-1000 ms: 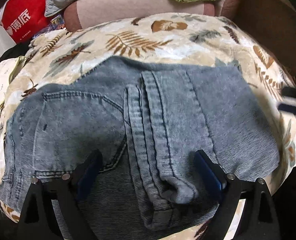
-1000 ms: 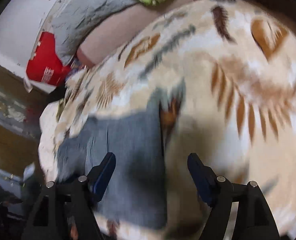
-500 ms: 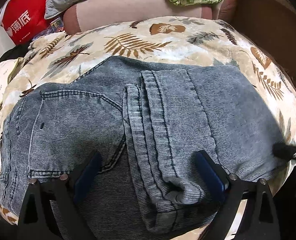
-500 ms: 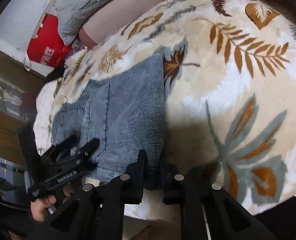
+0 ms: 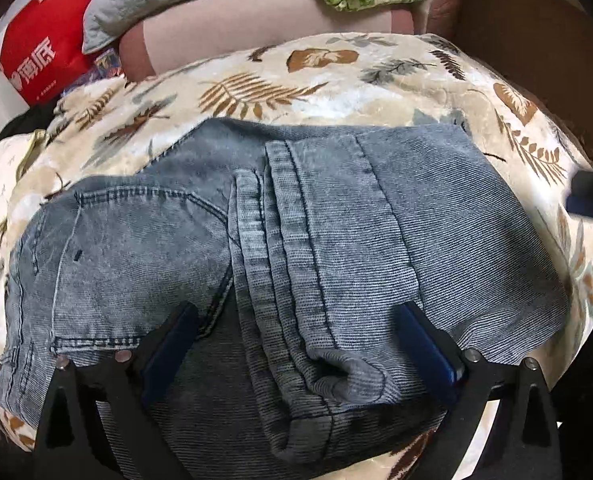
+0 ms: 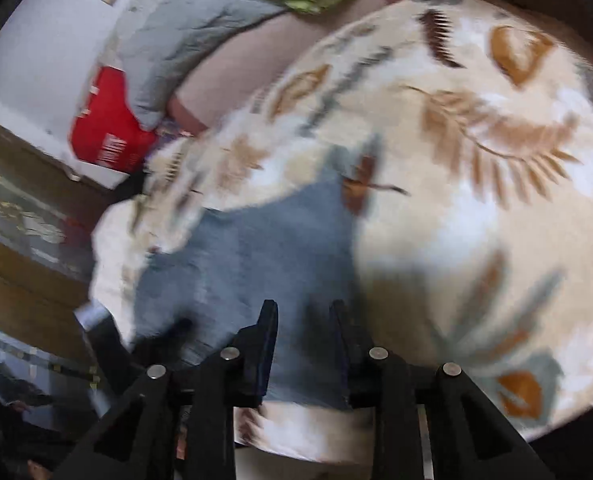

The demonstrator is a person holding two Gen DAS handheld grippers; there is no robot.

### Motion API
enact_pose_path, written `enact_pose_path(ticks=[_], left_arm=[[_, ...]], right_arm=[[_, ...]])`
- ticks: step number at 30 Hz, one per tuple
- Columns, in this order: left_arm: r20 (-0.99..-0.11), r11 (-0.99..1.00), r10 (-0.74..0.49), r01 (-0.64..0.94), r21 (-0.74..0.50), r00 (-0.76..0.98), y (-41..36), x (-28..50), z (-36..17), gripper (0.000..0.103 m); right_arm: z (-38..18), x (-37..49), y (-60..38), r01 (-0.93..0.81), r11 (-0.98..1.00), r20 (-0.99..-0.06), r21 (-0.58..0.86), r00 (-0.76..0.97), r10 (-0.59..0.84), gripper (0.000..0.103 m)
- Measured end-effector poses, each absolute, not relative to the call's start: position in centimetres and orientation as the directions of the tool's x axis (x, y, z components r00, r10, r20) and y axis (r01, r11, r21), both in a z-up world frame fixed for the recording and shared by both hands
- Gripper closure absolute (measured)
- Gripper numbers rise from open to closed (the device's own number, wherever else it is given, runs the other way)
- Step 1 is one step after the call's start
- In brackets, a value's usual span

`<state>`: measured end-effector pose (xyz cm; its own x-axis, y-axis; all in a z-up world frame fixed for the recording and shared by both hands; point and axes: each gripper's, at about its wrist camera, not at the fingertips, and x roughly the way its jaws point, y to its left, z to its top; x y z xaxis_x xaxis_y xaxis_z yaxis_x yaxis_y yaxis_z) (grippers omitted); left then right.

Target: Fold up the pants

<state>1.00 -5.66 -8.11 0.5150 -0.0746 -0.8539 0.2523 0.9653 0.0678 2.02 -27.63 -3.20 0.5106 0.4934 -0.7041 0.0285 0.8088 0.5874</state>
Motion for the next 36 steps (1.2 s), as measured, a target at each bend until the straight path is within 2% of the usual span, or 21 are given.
enact_pose_path(ticks=[3,5,6,7,12,13,14,16,20,22,24,27,30,33,36], left_arm=[[-0.853,0.964,-0.083,0.259,0.063,0.515,-5.5,1.1,-8.1,0.003],[-0.848,0.964,-0.084,0.257,0.063,0.523,-5.5,1.0,-8.2,0.002],[-0.846,0.964,-0.084,0.258,0.065,0.527,-5.5,1.0,-8.3,0.002],[-0.843,0.964,-0.088,0.26,0.063,0.531,-5.5,0.8,-8.3,0.002],[-0.837,0.965,-0.099,0.256,0.051,0.539,-5.2,0.9,-8.5,0.0],[-0.834,0.965,-0.101,0.257,0.05,0.542,-5.2,0.9,-8.5,0.0],[-0.832,0.965,-0.104,0.258,0.049,0.546,-5.2,0.9,-8.5,0.0],[-0.827,0.964,-0.11,0.262,0.046,0.551,-5.1,0.8,-8.5,0.0],[-0.788,0.972,-0.182,0.23,-0.053,0.588,-3.6,0.0,-7.0,0.0],[-0.742,0.977,-0.197,0.191,-0.095,0.641,-2.5,-0.5,-5.6,0.0],[-0.719,0.985,-0.162,0.149,-0.082,0.675,-1.8,-0.7,-5.1,0.0],[-0.758,0.991,-0.13,0.111,-0.077,0.639,-1.1,0.1,-5.2,0.0],[-0.732,0.994,-0.105,0.053,-0.094,0.674,1.1,-0.2,-3.4,0.0],[-0.687,0.996,0.006,-0.067,-0.062,0.727,4.9,-0.5,-1.4,0.0],[-0.723,0.979,0.115,-0.201,-0.034,0.681,9.1,0.5,-2.6,0.0]], right_arm=[[-4.2,5.2,-26.2,-0.003,0.776,-0.678,0.631,0.484,0.554,0.066],[-6.6,7.2,-25.8,0.028,0.808,-0.732,0.589,0.442,0.518,0.06],[-8.1,7.9,-25.9,0.075,0.831,-0.774,0.551,0.419,0.475,0.06],[-9.0,8.0,-26.2,0.094,0.805,-0.758,0.586,0.417,0.502,0.06],[-6.5,5.5,-26.4,0.058,0.798,-0.718,0.6,0.478,0.505,0.058],[-6.6,5.1,-26.2,0.05,0.805,-0.724,0.591,0.474,0.501,0.051],[-7.2,4.9,-26.2,0.051,0.816,-0.737,0.575,0.466,0.49,0.04],[-8.8,4.4,-26.3,0.068,0.845,-0.771,0.53,0.454,0.447,0.038],[-6.8,3.1,-27.0,0.021,0.808,-0.672,0.588,0.569,0.474,0.038],[-5.3,2.4,-27.0,-0.024,0.824,-0.629,0.566,0.634,0.45,0.038],[-5.5,2.4,-26.7,-0.053,0.814,-0.616,0.578,0.626,0.478,0.038],[-8.8,3.6,-24.9,-0.027,0.834,-0.724,0.551,0.481,0.495,0.037],[-7.2,3.4,-24.1,-0.058,0.867,-0.741,0.495,0.493,0.456,0.037],[-4.6,3.5,-23.4,-0.097,0.871,-0.721,0.482,0.521,0.457,0.037],[-1.9,5.3,-21.4,-0.168,0.877,-0.717,0.45,0.517,0.467,0.037]])
